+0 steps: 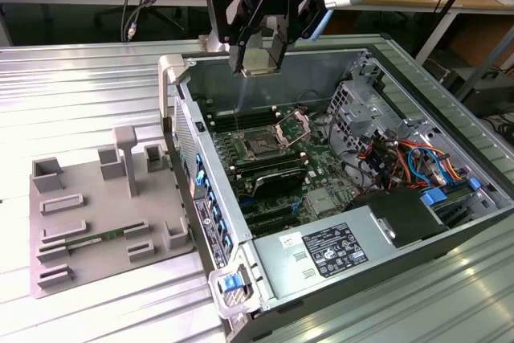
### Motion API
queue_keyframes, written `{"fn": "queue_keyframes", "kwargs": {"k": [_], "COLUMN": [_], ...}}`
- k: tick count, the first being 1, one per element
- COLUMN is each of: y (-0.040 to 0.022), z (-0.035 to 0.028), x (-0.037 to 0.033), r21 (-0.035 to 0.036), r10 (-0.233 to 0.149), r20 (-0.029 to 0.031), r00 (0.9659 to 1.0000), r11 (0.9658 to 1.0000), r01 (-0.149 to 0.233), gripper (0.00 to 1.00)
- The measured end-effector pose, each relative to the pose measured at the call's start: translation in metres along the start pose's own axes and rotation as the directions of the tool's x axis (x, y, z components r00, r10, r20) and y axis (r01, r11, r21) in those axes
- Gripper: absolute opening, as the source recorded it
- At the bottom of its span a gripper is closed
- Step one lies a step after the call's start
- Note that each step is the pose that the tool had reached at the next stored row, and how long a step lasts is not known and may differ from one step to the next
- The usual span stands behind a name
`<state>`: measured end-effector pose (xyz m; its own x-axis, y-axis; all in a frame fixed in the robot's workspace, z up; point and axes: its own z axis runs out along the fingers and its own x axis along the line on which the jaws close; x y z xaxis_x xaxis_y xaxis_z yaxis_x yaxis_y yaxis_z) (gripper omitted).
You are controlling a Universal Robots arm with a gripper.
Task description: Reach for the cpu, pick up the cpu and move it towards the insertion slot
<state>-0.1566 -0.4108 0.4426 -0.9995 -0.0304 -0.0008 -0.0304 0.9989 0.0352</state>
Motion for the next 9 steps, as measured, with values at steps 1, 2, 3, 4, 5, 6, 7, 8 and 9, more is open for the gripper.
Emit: {"fn": "queue_keyframes", "kwargs": {"k": [1,2,3,4,5,6,7,8,9], "y": [0.0,-0.0001,-0.0001,-0.0002,-0.0002,-0.0002,-0.0002,-0.0003,-0.0004], "z": [0.0001,0.0005,0.0007,0.001,0.0012,0.0013,0.0015,0.0016,0.0022], "x": [-0.0006,-0.0017,-0.0028,-0.0041,-0.0047,-0.0053,-0.006,-0.0068,-0.0089], "r21": [0.0,0.0,0.0,0.0,-0.0001,0.0,-0.0001,-0.0001,-0.0001], "r10": [0.0,0.0,0.0,0.0,0.0,0.0,0.0,0.0,0.0], "r20": [0.0,0.0001,0.0,0.0,0.0,0.0,0.0001,0.0,0.0001], "r00": [1.0,1.0,1.0,1.0,1.0,1.0,1.0,1.0,1.0], "r11": [1.0,1.0,1.0,1.0,1.0,1.0,1.0,1.0,1.0], "r01": [0.0,0.0,0.0,0.0,0.0,0.0,0.0,0.0,0.0], "gripper": [0.55,0.55,0.55,0.55,0.55,0.55,0.55,0.55,0.55]}}
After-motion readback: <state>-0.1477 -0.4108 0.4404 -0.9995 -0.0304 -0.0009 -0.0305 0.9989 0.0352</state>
